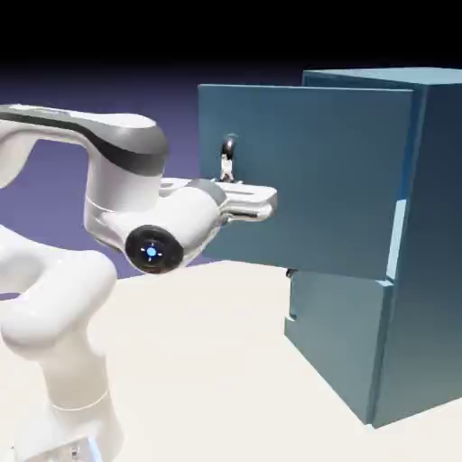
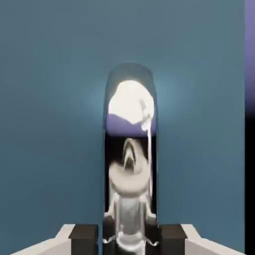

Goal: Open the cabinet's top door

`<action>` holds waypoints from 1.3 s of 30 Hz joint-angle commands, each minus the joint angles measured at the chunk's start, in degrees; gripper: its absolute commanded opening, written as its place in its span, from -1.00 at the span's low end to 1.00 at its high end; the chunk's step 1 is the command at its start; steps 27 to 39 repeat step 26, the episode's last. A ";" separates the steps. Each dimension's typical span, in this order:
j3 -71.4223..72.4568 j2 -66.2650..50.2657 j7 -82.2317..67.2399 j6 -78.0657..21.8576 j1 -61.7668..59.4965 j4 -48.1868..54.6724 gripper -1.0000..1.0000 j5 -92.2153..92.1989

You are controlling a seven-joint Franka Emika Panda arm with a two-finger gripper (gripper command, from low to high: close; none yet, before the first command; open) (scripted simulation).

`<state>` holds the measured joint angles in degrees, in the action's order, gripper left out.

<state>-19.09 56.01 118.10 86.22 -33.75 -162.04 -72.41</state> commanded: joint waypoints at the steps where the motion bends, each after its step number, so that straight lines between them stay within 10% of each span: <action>1: -1.92 -2.08 -0.83 -2.11 0.57 1.55 -1.00 1.99; 25: -31.52 -50.18 -24.68 -48.39 19.13 44.24 -1.00 22.35; 26: -31.52 -50.18 -24.68 -48.39 19.13 44.24 1.00 22.35; 39: -31.52 -50.18 -24.68 -48.39 19.13 44.24 1.00 22.35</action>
